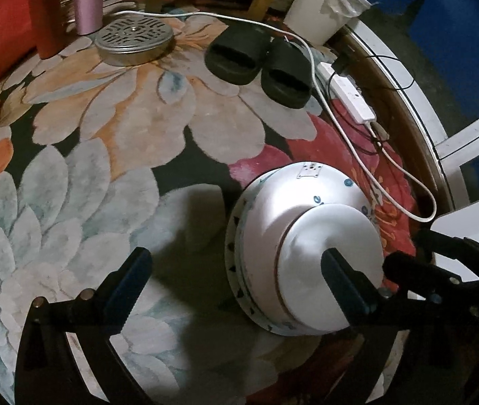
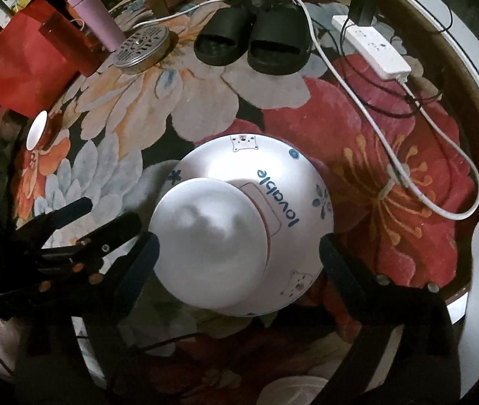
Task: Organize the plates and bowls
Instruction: 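Withdraw the right tool from the stacked bowls, then move the right tool to the last white bowl and grasp its rim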
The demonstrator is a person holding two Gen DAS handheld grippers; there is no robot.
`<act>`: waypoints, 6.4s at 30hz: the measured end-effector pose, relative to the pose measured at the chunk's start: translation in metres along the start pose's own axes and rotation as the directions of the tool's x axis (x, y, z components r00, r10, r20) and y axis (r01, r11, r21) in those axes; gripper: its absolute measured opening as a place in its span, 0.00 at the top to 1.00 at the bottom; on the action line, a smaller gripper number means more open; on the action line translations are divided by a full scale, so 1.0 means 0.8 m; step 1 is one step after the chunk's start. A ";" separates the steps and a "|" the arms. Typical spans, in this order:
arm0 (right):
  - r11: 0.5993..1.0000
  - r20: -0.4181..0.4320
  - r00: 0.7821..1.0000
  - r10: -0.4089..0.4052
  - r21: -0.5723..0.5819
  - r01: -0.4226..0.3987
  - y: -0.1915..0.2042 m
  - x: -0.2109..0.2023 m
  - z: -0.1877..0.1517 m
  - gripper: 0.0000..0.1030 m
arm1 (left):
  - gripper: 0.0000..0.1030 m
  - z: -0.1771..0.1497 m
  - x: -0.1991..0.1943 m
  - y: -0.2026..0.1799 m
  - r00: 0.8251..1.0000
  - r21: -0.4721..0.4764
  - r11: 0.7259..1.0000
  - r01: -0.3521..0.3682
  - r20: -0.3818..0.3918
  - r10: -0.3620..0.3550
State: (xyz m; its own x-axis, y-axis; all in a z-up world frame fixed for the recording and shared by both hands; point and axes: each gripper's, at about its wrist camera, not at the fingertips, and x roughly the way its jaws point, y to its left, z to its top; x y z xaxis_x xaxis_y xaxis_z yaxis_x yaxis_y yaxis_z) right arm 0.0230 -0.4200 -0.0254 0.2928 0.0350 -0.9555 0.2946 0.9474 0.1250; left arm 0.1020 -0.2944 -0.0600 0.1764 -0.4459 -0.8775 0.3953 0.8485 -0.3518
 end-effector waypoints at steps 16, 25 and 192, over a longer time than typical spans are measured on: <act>1.000 -0.023 1.000 0.005 0.005 -0.005 0.002 0.005 -0.002 0.06 | 0.02 0.002 -0.007 0.014 1.000 -0.012 1.000 -0.017 0.003 0.017; 1.000 -0.027 1.000 0.001 -0.004 -0.001 0.008 0.007 -0.004 0.06 | 0.02 0.002 -0.010 0.021 1.000 -0.019 1.000 -0.025 0.004 0.025; 0.932 -0.103 0.993 0.055 -0.353 -0.088 0.290 0.103 0.010 0.05 | 0.02 -0.078 -0.112 0.368 0.971 -0.426 0.888 -0.171 0.080 0.226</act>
State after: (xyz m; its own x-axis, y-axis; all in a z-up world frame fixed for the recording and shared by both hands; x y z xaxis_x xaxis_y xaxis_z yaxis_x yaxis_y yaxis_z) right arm 0.1223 -0.2001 -0.0730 0.2128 0.1193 -0.9698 -0.0722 0.9917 0.1061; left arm 0.1460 0.0133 -0.1051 0.3322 -0.2643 -0.9055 -0.0633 0.9515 -0.3009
